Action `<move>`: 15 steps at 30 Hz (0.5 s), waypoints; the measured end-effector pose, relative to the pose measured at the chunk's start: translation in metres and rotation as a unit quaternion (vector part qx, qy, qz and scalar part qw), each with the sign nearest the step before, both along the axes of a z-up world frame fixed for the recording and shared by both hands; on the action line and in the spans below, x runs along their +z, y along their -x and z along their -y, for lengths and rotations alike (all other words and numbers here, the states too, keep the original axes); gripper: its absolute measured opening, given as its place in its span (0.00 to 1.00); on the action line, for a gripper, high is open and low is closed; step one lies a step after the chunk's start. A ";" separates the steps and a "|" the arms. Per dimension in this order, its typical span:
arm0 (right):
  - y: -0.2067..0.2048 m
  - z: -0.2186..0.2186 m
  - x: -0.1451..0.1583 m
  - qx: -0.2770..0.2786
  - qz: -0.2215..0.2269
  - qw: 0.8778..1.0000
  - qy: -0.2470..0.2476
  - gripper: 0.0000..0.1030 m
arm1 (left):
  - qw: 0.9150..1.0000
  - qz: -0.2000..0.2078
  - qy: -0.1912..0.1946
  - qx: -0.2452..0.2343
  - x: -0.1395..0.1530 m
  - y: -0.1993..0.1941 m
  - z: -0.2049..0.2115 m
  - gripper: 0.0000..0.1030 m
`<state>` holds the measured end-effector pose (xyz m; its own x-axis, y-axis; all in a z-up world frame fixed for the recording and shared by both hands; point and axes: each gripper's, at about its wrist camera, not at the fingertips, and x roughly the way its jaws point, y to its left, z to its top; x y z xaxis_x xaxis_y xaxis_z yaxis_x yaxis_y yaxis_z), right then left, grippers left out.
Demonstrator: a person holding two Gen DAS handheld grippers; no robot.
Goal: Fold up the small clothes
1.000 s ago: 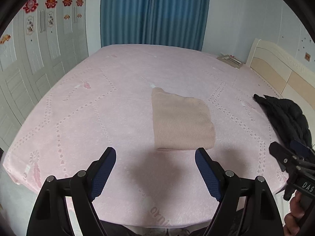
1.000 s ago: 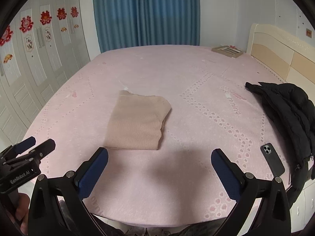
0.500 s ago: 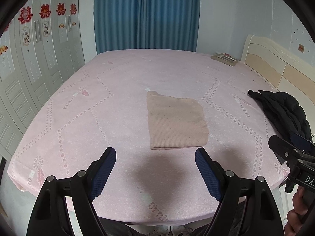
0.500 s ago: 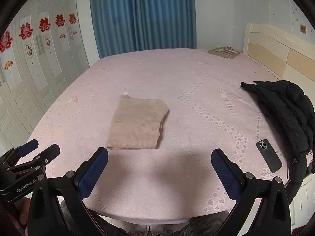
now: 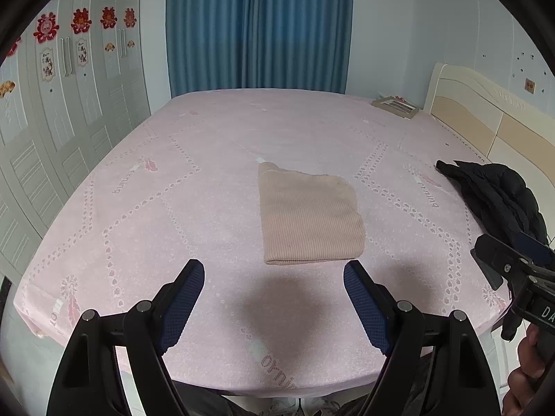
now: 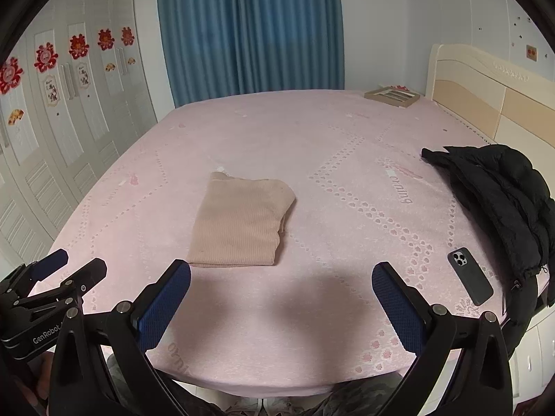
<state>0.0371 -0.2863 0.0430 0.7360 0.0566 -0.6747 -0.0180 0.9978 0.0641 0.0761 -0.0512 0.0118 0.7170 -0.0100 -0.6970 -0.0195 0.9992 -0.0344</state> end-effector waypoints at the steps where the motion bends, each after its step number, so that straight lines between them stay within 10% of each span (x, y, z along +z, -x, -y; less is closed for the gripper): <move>1: 0.000 0.000 0.001 0.001 0.000 1.000 0.000 0.99 | 1.000 0.000 0.001 0.000 0.000 0.000 0.000 0.79; 15: -0.001 -0.004 0.001 0.003 -0.001 1.000 0.000 0.99 | 1.000 0.002 -0.004 0.004 0.004 0.001 -0.003 0.79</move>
